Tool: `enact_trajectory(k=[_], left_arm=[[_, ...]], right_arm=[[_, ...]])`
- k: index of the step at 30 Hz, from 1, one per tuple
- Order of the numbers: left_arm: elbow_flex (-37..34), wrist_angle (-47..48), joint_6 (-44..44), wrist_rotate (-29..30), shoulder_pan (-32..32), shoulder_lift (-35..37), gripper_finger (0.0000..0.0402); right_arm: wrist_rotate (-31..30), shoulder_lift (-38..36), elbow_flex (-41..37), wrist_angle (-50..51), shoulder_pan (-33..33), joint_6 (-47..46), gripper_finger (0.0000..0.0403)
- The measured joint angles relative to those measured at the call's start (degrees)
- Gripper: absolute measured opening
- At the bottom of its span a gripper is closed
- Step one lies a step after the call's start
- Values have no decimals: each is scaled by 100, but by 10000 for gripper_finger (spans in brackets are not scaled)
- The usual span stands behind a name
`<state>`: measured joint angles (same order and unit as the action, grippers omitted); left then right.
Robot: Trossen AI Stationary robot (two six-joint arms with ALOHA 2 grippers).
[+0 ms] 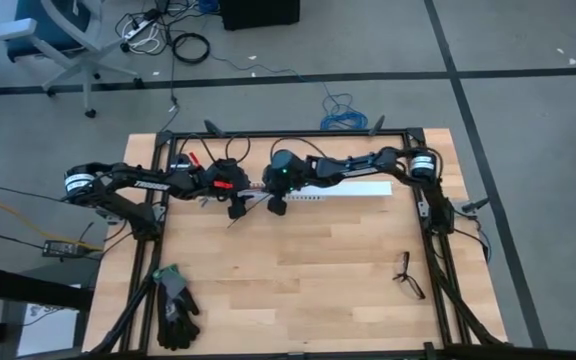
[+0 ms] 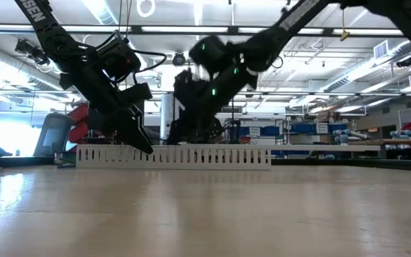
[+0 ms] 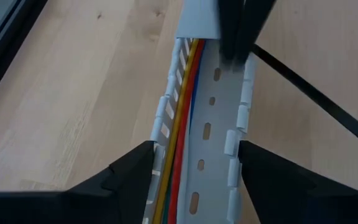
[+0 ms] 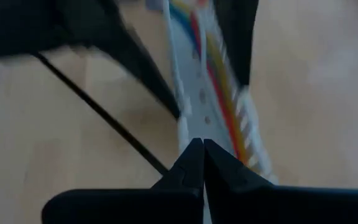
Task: Ziptie cables
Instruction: Close the white cable duct
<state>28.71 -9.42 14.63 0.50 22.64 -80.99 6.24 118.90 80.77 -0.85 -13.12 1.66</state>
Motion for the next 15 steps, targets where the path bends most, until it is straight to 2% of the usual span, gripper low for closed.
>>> enact_trajectory(k=[5,10,15], left_arm=[[0,-1,2,4,12,-1,239],[0,-10,2,12,12,-2,239],[-2,39,15,84,19,4,239]], right_arm=[[-370,-648,-142,726,15,-32,0],[-358,-679,-409,1259,-51,-573,0],[507,96,-229,394,-163,-751,0]])
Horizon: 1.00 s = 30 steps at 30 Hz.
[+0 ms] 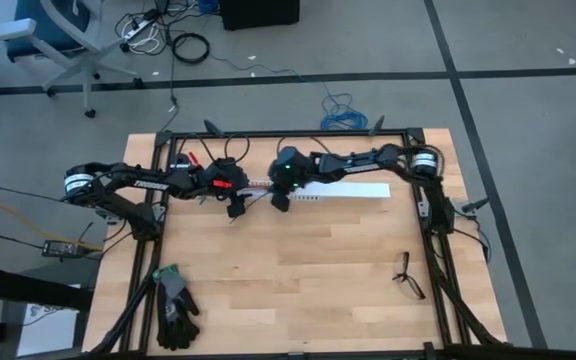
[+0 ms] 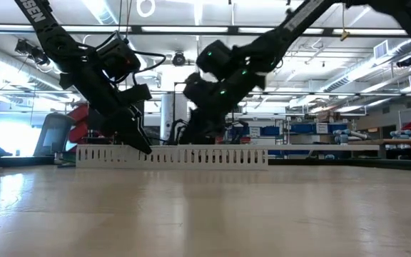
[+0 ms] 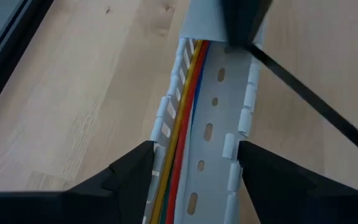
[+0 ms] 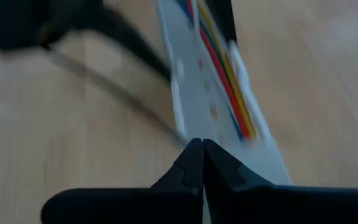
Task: Ziptie cables
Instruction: Close the white cable duct
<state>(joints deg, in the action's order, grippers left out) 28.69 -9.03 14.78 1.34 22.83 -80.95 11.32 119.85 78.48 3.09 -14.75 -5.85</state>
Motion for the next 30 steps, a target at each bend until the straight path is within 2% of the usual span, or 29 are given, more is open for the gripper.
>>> enact_trajectory(k=[2,5,11,18,24,30], left_arm=[[4,-10,-10,-6,0,-7,239],[9,-4,-15,-48,-6,-7,239],[9,-53,-38,-79,-7,-11,239],[1,-109,-46,-58,-7,-16,250],[0,-222,-41,-57,-7,-17,282],[0,-502,-41,-194,-7,-11,291]], right_arm=[[-46,286,247,-330,19,86,0],[-64,260,326,-509,96,368,0],[-359,-321,299,-779,340,908,0],[-513,-585,279,-363,454,1061,0],[-1099,-768,278,297,454,1063,0],[-1194,-1003,-86,392,336,910,0]])
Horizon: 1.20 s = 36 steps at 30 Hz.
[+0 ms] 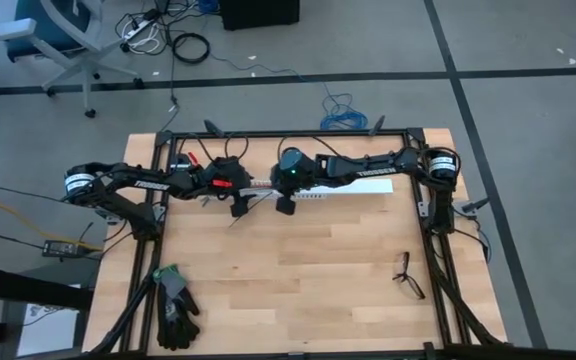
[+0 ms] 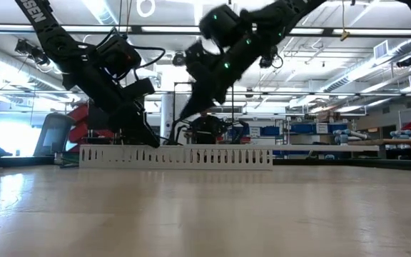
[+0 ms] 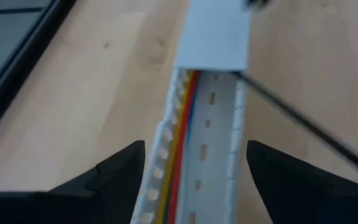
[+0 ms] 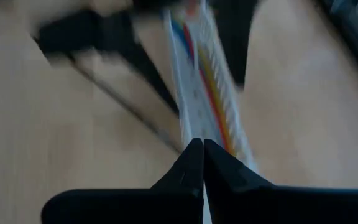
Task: Ziptie cables
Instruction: Close the white cable duct
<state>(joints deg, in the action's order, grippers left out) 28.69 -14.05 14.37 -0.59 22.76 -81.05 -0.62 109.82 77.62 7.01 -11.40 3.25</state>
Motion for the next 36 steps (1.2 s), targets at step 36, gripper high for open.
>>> enact_trajectory(k=[36], left_arm=[[727,-711,5,-465,13,-1497,281]], right_arm=[[177,-426,-1442,-651,-328,-907,0]])
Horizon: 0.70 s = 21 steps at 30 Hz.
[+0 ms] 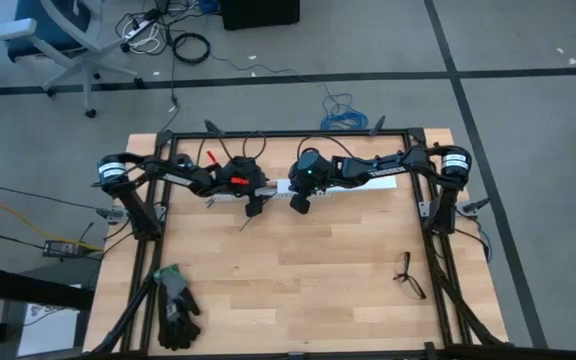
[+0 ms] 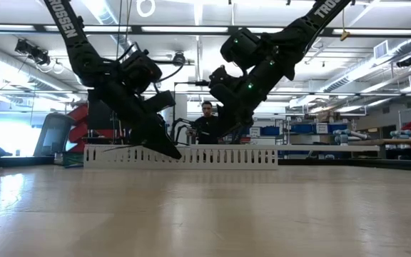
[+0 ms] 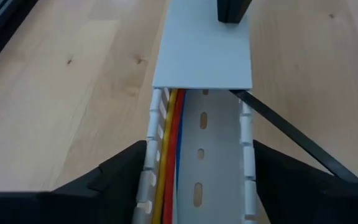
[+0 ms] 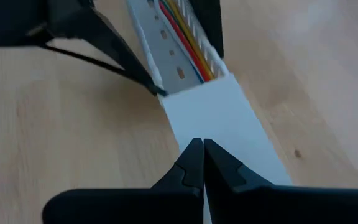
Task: Ziptie cables
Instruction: Close the white cable duct
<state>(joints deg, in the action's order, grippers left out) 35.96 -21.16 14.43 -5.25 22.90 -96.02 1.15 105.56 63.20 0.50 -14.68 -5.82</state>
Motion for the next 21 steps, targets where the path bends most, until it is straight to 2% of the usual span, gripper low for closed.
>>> enact_trajectory(k=[3,6,8,12,14,18,21], left_arm=[[3,15,3,-13,-2,-1,262],[-1,57,-3,-19,0,8,243],[-1,55,-7,2,-2,10,235],[-1,39,-8,0,-1,10,231],[-1,28,-7,-1,-2,8,230],[3,14,-6,0,-2,1,230],[2,7,11,0,-2,1,230]], right_arm=[[4,115,4,-57,-17,0,0],[282,450,59,-597,-57,-3,0],[532,740,220,-904,-86,-27,0],[655,1120,667,-959,-59,108,0],[504,1068,698,-1011,-4,301,0],[-352,468,571,-858,142,671,0],[-529,-19,383,-676,113,639,0]])
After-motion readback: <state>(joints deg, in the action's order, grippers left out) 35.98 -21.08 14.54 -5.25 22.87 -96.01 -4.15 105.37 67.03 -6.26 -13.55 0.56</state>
